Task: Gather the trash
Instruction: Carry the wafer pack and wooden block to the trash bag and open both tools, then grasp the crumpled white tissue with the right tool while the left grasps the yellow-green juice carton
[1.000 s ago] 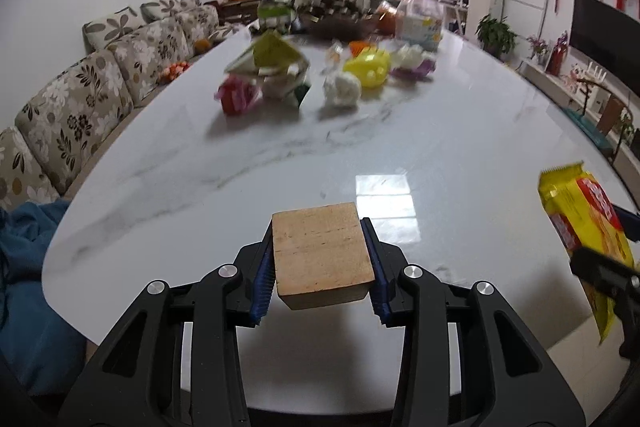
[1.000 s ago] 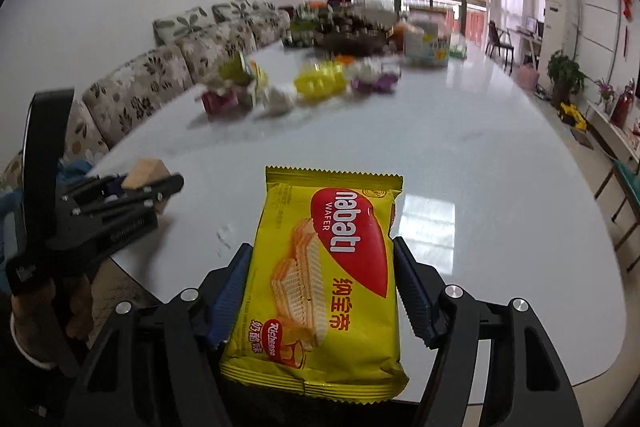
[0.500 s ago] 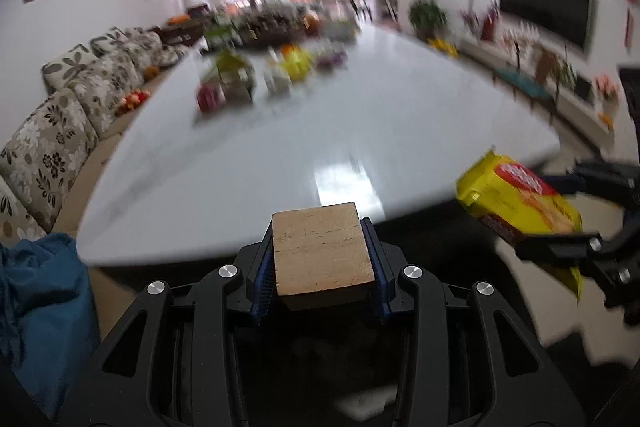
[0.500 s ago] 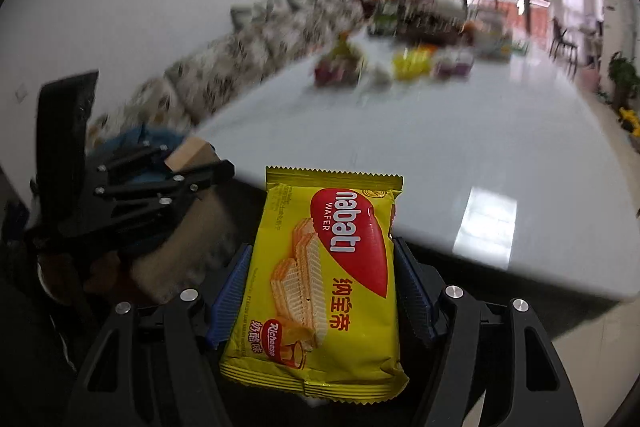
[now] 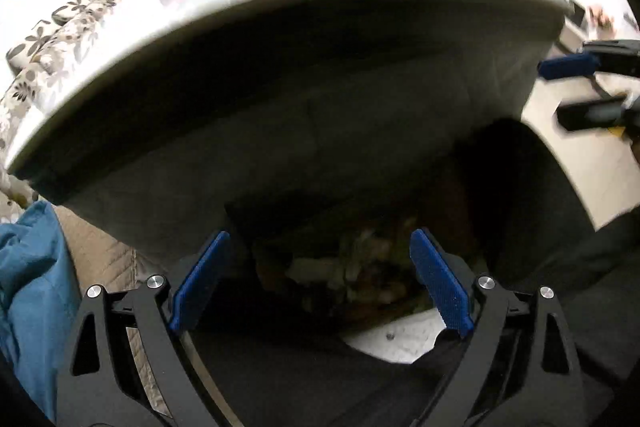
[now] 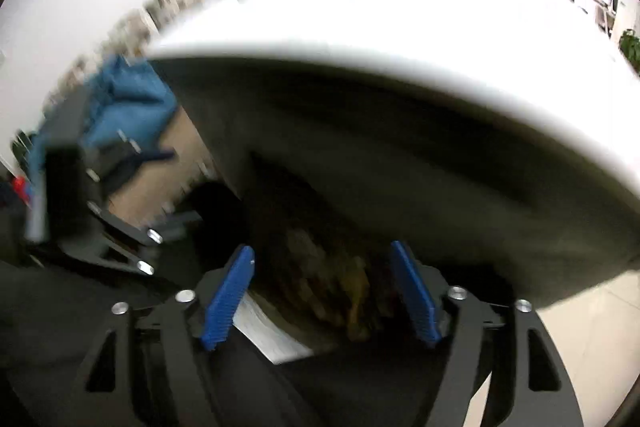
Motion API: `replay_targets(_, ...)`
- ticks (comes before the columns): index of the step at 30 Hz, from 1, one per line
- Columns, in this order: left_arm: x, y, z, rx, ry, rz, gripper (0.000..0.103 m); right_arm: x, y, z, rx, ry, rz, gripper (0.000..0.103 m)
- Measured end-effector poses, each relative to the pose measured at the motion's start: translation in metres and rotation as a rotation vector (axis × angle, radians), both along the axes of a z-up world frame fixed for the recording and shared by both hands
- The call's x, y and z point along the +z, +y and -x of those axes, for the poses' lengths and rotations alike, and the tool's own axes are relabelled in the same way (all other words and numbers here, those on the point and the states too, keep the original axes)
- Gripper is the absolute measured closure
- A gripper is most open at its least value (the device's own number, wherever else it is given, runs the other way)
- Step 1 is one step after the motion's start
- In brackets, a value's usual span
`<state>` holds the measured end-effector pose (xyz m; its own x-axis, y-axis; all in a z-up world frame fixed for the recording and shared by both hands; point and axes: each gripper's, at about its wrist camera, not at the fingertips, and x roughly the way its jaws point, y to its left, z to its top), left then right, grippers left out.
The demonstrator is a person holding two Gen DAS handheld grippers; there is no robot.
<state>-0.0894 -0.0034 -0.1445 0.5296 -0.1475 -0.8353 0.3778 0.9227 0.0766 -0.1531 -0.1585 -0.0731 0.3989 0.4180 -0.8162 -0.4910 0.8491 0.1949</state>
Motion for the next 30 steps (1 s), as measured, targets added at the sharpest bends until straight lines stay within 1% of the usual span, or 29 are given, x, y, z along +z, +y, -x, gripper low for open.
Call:
replay_targets(2,0.018,0.004,-0.007,0.014,-0.038,0.052,0.014,0.031,-0.002,-0.014,-0.004,-0.054,-0.054,0.028)
replay_targets(3,0.031,0.006,-0.012,0.029,-0.07,0.081,0.014,0.041,-0.002,-0.024,-0.006,-0.071,-0.069,0.027)
replay_targets(4,0.039,0.008,-0.015,0.037,-0.089,0.102,0.014,0.054,0.0,-0.042,-0.02,-0.098,-0.081,0.027)
replay_targets(5,0.048,0.011,-0.015,0.044,-0.109,0.13,0.014,0.061,0.002,-0.057,-0.034,-0.114,-0.085,0.027)
replay_targets(7,0.068,0.019,-0.024,0.065,-0.143,0.194,0.014,0.073,0.013,-0.103,-0.058,-0.145,-0.075,0.027)
replay_targets(9,0.079,0.025,-0.027,0.081,-0.165,0.243,0.014,0.08,0.022,-0.143,-0.081,-0.174,-0.065,0.027)
replay_targets(11,0.091,0.034,-0.034,0.104,-0.193,0.276,0.014,0.083,0.044,-0.2,-0.098,-0.191,-0.062,0.027)
replay_targets(12,0.095,0.039,-0.038,0.115,-0.207,0.283,0.014,0.084,0.049,-0.22,-0.112,-0.197,-0.056,0.027)
replay_targets(13,0.099,0.043,-0.042,0.133,-0.228,0.287,0.014,0.082,0.061,-0.25,-0.127,-0.184,-0.056,0.027)
replay_targets(14,0.1,0.047,-0.045,0.148,-0.245,0.289,0.013,0.08,0.058,-0.27,-0.141,-0.17,-0.058,0.027)
replay_targets(16,0.105,0.055,-0.054,0.187,-0.265,0.289,0.013,0.072,0.071,-0.307,-0.18,-0.147,-0.04,0.029)
replay_targets(17,0.104,0.059,-0.056,0.201,-0.265,0.293,0.013,0.067,0.083,-0.327,-0.192,-0.127,-0.03,0.03)
replay_targets(20,0.101,0.077,-0.068,0.245,-0.248,0.322,0.013,0.053,0.103,-0.364,-0.229,-0.082,0.003,0.034)
replay_targets(21,0.102,0.081,-0.07,0.252,-0.247,0.326,0.013,0.051,0.105,-0.369,-0.235,-0.072,0.009,0.035)
replay_targets(24,0.105,0.09,-0.075,0.269,-0.248,0.329,0.013,0.04,0.115,-0.385,-0.23,-0.033,0.033,0.06)
replay_targets(25,0.107,0.094,-0.081,0.272,-0.252,0.33,0.013,0.038,0.115,-0.387,-0.231,-0.036,0.032,0.063)
replay_targets(27,0.114,0.097,-0.086,0.266,-0.263,0.333,0.013,0.04,0.11,-0.38,-0.223,-0.044,0.013,0.064)
replay_targets(30,0.133,0.096,-0.11,0.226,-0.325,0.318,0.013,0.049,0.093,-0.354,-0.197,-0.05,-0.036,0.064)
